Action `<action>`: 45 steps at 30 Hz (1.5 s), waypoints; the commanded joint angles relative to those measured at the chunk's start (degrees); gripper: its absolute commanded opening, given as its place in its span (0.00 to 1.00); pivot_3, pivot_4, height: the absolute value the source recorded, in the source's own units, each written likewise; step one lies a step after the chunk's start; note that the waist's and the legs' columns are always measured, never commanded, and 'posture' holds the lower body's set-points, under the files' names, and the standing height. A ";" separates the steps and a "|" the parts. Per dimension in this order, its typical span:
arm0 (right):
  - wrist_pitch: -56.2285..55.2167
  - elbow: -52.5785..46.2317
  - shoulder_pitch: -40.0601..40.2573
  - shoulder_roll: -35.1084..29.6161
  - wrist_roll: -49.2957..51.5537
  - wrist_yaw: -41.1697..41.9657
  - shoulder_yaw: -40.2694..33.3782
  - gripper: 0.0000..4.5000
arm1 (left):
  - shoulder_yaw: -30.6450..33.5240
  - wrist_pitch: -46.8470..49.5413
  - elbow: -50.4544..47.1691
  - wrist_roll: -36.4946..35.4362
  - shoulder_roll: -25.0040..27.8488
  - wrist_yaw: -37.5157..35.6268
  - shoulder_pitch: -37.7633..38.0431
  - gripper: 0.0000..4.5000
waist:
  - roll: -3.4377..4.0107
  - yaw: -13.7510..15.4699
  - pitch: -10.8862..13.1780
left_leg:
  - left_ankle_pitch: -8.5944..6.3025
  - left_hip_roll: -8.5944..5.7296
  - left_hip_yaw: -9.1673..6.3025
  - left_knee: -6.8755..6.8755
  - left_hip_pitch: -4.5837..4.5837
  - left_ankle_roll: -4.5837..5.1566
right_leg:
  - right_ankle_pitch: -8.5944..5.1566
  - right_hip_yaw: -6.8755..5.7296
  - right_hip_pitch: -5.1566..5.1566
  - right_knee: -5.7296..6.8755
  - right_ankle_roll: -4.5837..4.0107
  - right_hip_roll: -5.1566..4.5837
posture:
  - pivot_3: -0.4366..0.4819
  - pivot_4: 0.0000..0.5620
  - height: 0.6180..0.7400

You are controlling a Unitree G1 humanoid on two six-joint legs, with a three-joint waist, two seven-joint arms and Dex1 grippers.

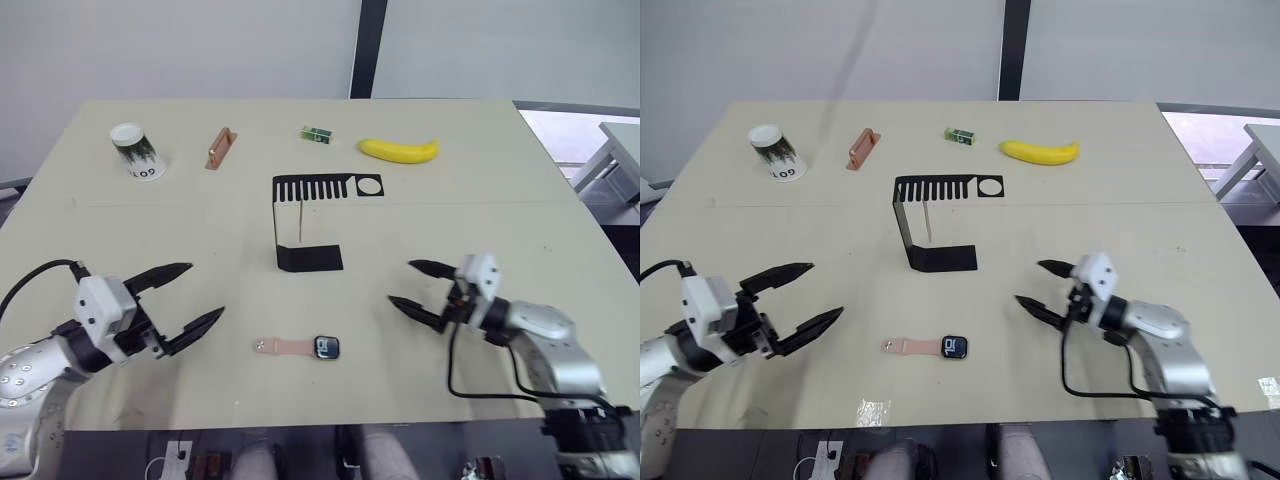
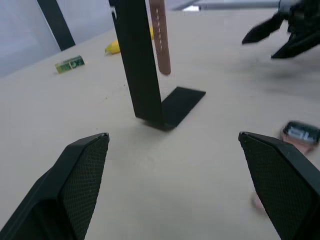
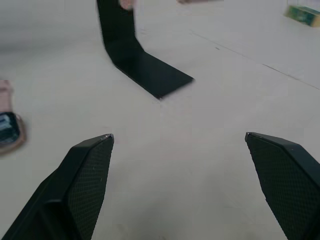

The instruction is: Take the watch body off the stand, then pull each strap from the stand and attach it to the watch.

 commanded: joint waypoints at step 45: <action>-12.43 40.34 -23.31 17.92 -15.58 -8.08 8.47 0.01 | -31.14 13.37 -4.91 23.05 -23.07 34.16 -15.97 1.00 | 0.04 -0.24 -0.10 | 0.04 0.03 0.02 0.12 0.08 0.01 | 0.00 0.02 0.04 0.15 0.00 0.02 | 0.48 0.27 1.00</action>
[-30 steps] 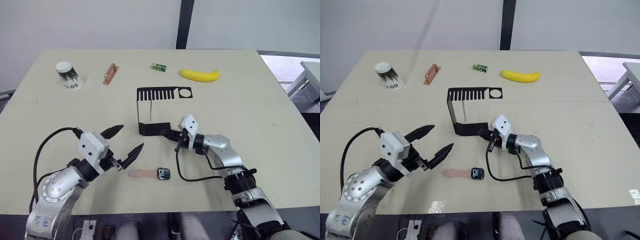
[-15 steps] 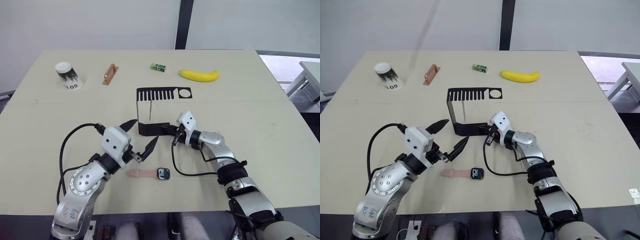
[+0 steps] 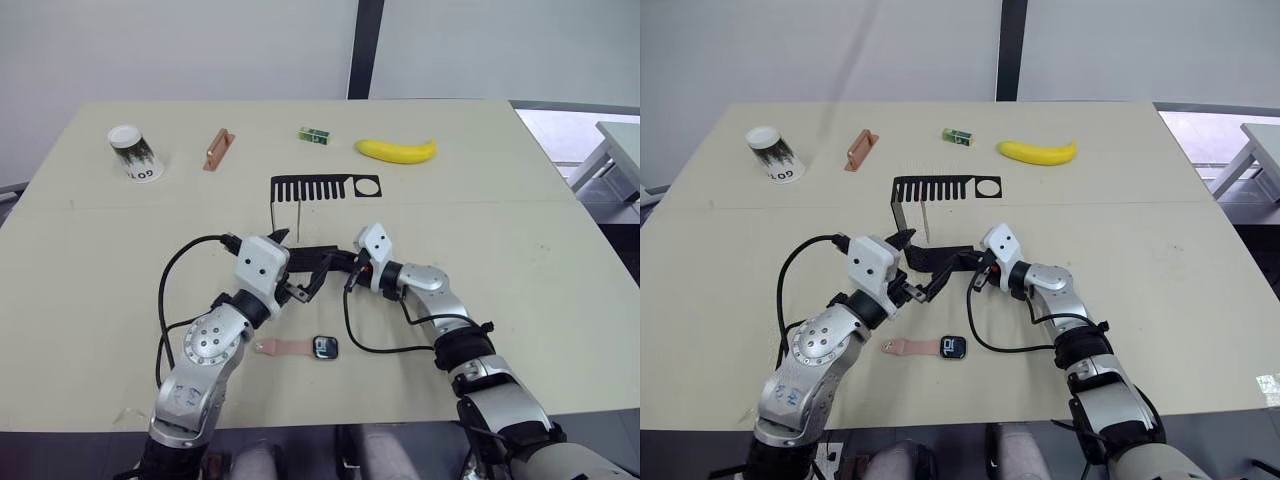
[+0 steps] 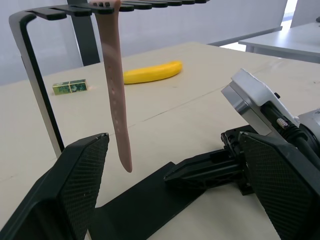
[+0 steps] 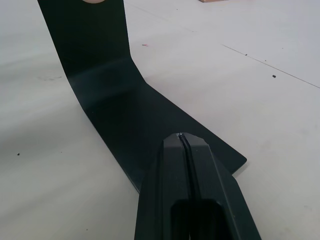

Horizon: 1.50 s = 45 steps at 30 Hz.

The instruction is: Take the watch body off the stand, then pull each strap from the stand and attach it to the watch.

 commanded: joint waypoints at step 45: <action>6.88 -4.66 4.39 -0.23 -0.63 0.89 1.26 0.00 | -0.35 -12.35 14.40 10.10 -9.12 8.07 -8.79 0.73 | -0.01 0.11 0.00 | 0.00 0.00 0.01 -0.02 -0.01 0.00 | 0.00 -0.02 0.00 -0.04 0.00 -0.01 | 0.48 0.27 1.00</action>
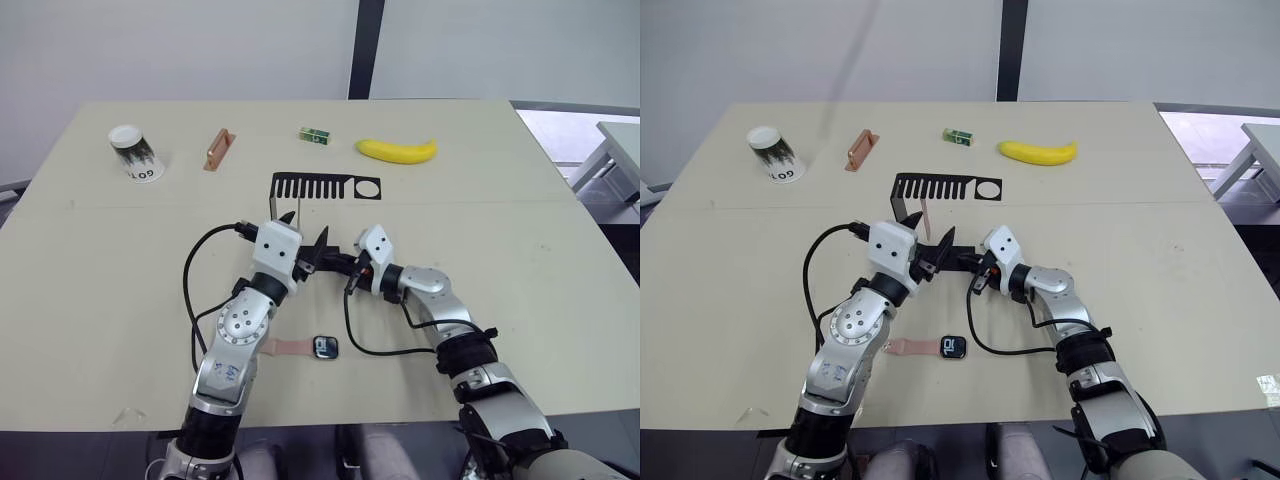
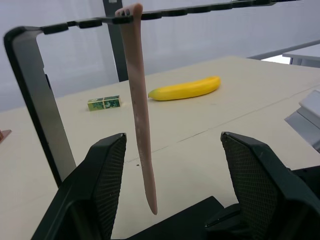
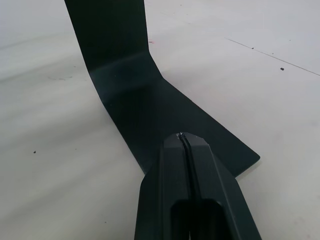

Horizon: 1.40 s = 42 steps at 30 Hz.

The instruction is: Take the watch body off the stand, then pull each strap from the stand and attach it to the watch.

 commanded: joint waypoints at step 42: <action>2.54 1.27 2.59 -0.52 -1.33 0.30 0.86 0.00 | 1.90 -6.20 -7.35 -2.70 0.48 -2.94 2.85 0.01 | -0.01 0.03 0.00 | 0.00 0.01 0.00 -0.04 0.00 0.00 | 0.00 -0.01 0.01 -0.04 0.00 -0.01 | 0.48 0.27 1.00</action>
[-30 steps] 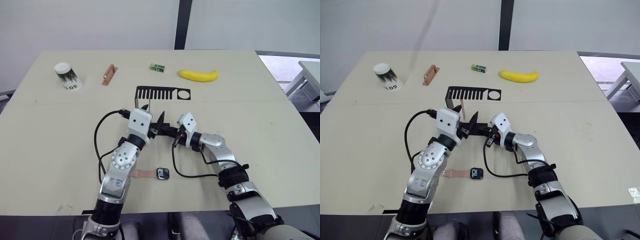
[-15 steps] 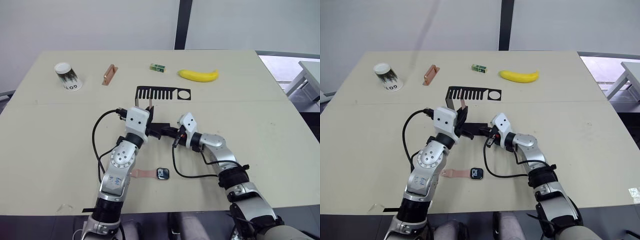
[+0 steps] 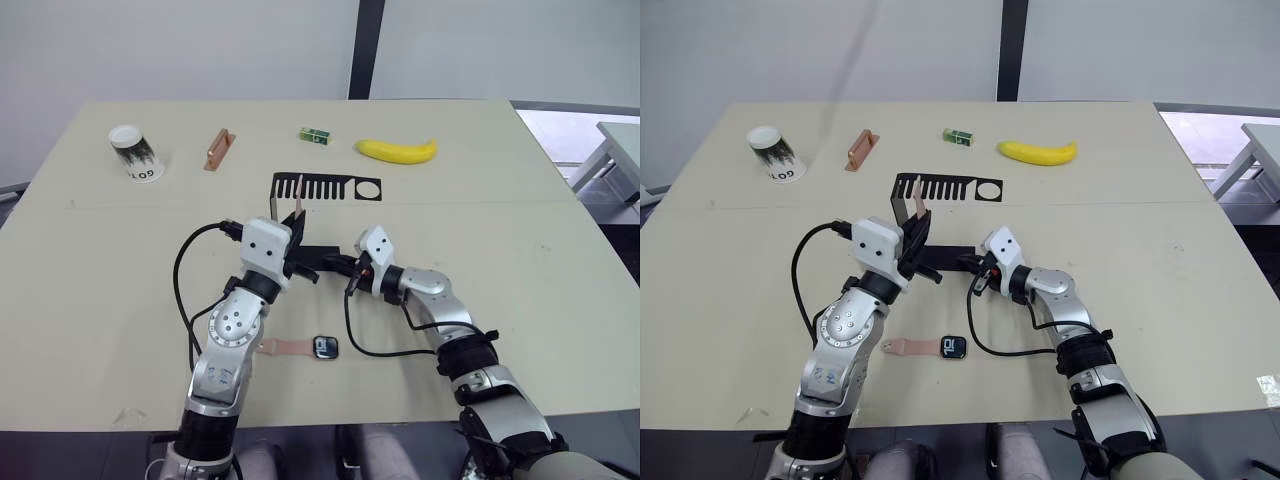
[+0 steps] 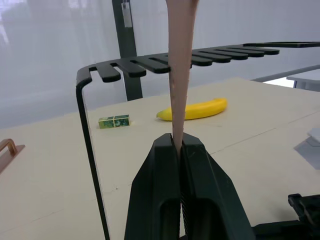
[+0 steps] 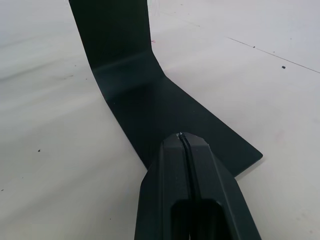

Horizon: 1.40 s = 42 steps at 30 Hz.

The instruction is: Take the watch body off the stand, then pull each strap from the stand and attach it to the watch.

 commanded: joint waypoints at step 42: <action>29.05 -65.63 56.36 -20.00 41.13 2.27 -31.57 1.00 | 13.44 21.74 4.56 -48.98 36.55 -57.27 0.42 0.00 | 0.11 0.88 0.23 | 0.10 -0.16 -0.04 -0.76 -0.08 -0.08 | 0.03 0.04 -0.04 -0.70 0.05 0.07 | 0.48 0.27 1.00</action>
